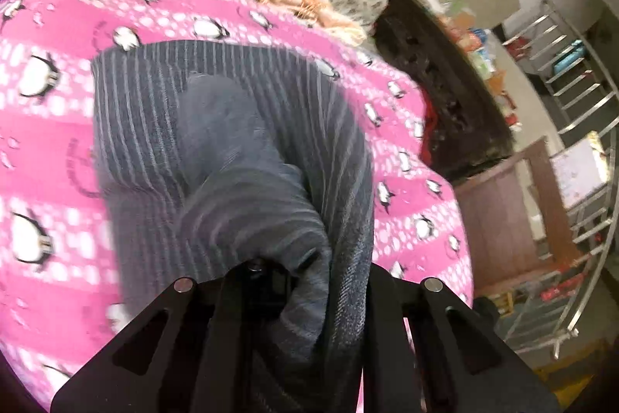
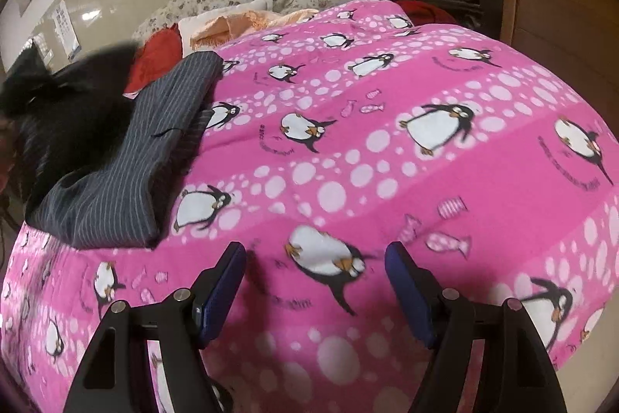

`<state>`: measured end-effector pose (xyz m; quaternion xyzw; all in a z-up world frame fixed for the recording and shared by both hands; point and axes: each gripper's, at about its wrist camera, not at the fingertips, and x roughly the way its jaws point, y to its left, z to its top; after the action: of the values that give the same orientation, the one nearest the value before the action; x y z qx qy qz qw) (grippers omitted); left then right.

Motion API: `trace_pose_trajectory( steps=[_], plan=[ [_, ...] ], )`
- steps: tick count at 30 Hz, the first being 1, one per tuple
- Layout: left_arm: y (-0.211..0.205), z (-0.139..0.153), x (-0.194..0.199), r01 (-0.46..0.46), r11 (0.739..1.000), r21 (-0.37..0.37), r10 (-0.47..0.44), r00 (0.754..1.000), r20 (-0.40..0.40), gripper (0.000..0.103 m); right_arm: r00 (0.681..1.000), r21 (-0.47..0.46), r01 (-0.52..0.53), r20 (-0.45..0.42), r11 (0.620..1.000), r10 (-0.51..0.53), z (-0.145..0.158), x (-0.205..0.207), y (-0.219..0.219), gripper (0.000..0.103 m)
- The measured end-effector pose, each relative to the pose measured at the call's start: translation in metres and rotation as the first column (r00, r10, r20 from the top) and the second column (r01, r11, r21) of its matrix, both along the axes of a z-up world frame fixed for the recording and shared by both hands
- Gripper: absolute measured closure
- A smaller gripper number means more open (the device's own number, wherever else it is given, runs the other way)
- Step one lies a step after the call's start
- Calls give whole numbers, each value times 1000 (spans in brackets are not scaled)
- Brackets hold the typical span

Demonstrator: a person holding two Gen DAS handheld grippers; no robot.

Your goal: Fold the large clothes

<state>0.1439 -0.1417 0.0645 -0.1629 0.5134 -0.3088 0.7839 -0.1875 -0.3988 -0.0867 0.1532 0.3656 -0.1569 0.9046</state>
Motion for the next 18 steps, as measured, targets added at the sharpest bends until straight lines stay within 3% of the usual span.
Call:
trace_pose_trajectory(
  steps=[4, 8, 13, 18],
  plan=[
    [-41, -36, -2, -57, 995, 79, 61, 997, -47, 93, 999, 10, -19, 29, 1000, 19, -7, -12, 0, 31],
    [-56, -54, -11, -86, 994, 61, 89, 994, -61, 93, 998, 13, -35, 57, 999, 34, -12, -19, 1, 31],
    [-65, -45, -26, -95, 995, 42, 95, 995, -9, 93, 996, 29, -40, 83, 999, 38, -13, -26, 0, 31],
    [-67, -6, -47, -155, 987, -45, 159, 981, 111, 93, 996, 43, -37, 85, 998, 33, -12, -29, 0, 31]
  ],
)
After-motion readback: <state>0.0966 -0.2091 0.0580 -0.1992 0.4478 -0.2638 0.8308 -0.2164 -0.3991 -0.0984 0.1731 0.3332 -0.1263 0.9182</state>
